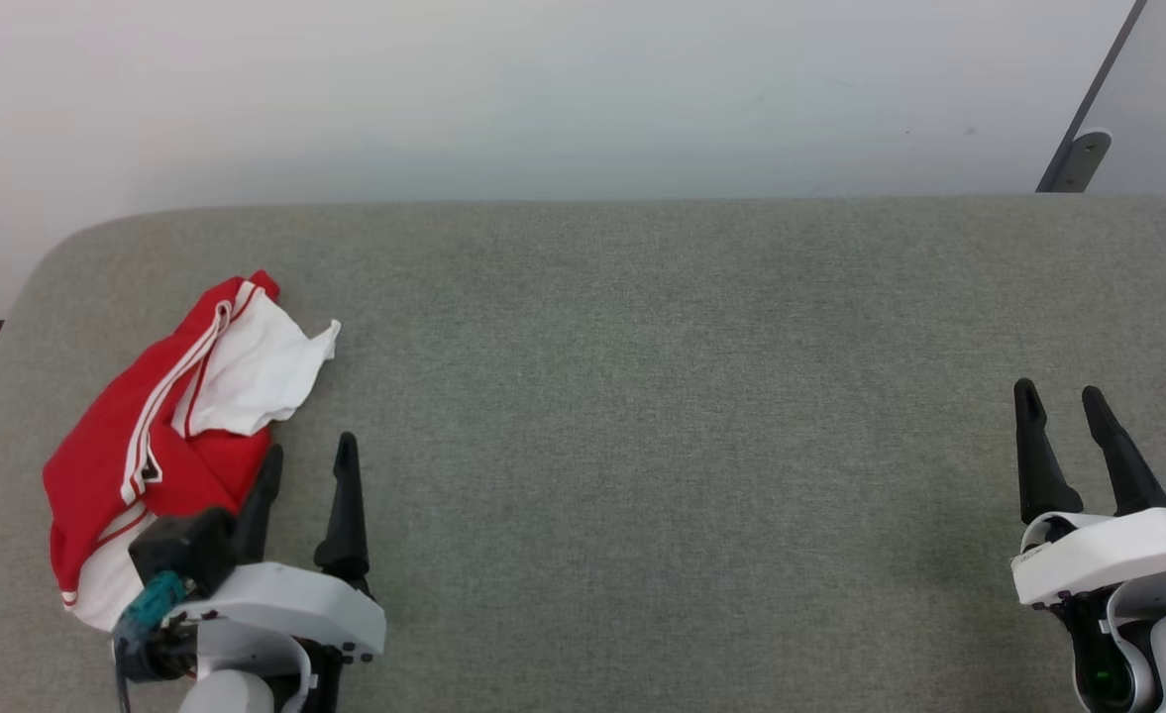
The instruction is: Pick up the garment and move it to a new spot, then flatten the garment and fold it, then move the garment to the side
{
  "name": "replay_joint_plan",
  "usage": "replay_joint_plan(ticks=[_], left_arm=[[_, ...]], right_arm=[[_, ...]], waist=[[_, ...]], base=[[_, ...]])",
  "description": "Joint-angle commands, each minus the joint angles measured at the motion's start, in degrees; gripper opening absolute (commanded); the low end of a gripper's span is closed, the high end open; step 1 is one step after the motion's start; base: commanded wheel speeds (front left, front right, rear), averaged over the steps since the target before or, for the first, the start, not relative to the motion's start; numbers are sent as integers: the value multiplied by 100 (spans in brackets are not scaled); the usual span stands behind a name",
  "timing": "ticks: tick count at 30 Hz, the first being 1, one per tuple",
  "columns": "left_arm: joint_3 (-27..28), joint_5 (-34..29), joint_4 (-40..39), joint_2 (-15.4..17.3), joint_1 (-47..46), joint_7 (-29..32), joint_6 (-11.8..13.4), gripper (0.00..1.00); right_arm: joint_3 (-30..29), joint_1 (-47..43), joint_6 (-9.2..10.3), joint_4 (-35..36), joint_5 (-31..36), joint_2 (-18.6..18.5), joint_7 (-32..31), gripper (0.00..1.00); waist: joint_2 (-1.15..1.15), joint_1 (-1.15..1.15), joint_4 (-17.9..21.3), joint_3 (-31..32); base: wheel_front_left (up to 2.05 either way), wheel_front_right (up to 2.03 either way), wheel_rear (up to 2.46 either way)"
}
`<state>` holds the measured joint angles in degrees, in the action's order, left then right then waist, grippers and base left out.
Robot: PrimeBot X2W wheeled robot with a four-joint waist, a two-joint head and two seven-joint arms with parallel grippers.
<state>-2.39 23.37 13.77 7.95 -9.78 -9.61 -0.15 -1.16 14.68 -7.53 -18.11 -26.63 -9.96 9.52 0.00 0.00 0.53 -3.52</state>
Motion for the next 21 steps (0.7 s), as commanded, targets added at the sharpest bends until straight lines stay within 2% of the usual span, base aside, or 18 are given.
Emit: replay_joint_plan(ticks=[1, 21], left_arm=[[-11, -152, -20, 44, -111, -46, 30, 100], [-45, -1033, 268, 122, -143, -301, 54, 100]], right_arm=[[-8, 129, 5, 24, 162, -27, 53, 100], [75, 140, 6, -60, 948, -61, 308, 100]], waist=[[0, 0, 4, 5], [0, 0, 70, -15]], base=[[0, 0, 0], [0, 0, 0]])
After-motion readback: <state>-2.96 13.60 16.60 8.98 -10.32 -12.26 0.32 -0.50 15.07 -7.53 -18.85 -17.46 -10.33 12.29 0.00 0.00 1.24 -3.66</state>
